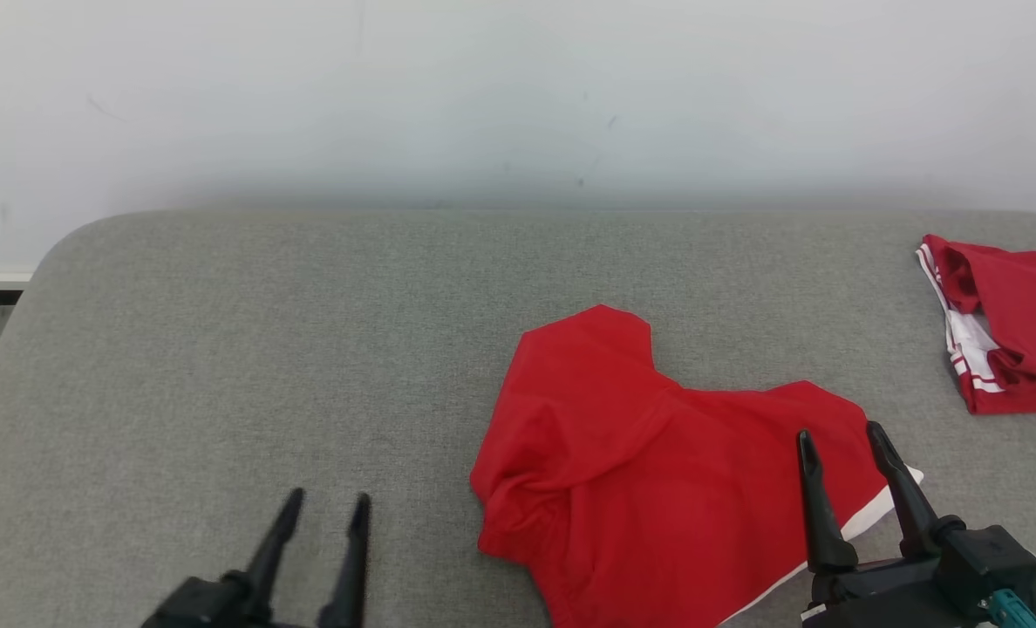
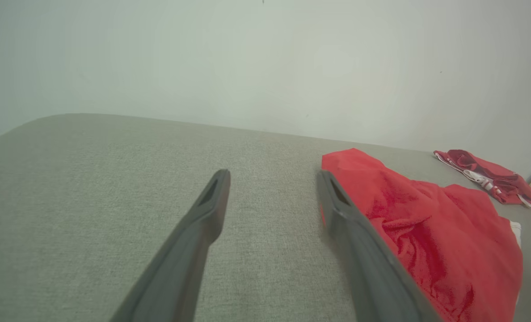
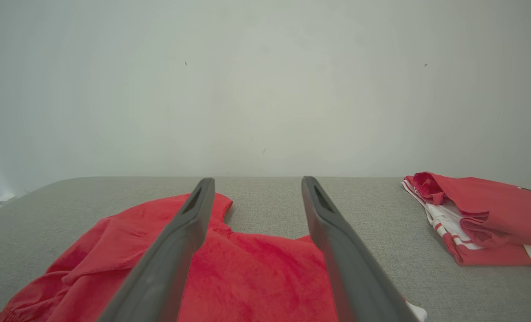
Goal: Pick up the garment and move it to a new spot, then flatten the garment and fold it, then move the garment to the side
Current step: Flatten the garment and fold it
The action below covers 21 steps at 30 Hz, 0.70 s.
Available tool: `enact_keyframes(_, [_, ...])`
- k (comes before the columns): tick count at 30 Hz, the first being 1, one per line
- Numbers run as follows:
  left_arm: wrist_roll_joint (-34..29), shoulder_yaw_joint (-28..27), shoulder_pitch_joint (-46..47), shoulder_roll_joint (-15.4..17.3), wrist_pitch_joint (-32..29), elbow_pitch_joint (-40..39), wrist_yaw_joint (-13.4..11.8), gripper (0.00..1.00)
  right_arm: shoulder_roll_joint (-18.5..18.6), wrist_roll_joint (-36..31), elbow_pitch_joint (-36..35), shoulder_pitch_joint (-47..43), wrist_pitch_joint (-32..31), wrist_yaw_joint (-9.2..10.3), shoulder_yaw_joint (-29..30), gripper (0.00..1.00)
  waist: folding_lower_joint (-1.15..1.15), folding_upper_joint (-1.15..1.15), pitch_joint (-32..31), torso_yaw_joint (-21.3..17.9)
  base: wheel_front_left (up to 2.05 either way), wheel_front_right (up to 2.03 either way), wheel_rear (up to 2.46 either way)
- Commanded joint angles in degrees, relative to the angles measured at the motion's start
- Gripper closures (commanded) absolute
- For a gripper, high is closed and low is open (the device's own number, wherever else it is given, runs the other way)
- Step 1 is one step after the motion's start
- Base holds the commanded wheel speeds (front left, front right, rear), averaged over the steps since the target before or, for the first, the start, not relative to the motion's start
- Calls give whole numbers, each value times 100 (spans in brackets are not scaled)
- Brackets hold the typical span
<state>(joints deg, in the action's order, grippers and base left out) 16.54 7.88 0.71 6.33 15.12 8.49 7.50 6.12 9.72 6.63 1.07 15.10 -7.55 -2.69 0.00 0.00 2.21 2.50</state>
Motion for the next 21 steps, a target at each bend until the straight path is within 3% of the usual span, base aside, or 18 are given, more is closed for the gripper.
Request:
enact_keyframes(1, [13, 86, 20, 42, 0, 38, -8, 0, -21, 25, -23, -13, 4, 17, -20, 0, 0, 0, 11, -30, 0, 0, 0])
enact_keyframes(10, [192, 1374, 451, 162, 1, 497, -8, 0, -30, 67, 39, 137, 4, 17, -208, 0, 0, 0, 109, -248, 0, 0, 0])
enact_keyframes(21, [495, 1888, 1007, 125, 0, 1433, -7, 0, -76, 113, 71, 401, 4, 17, -353, 0, 0, 0, 491, -698, 0, 0, 0])
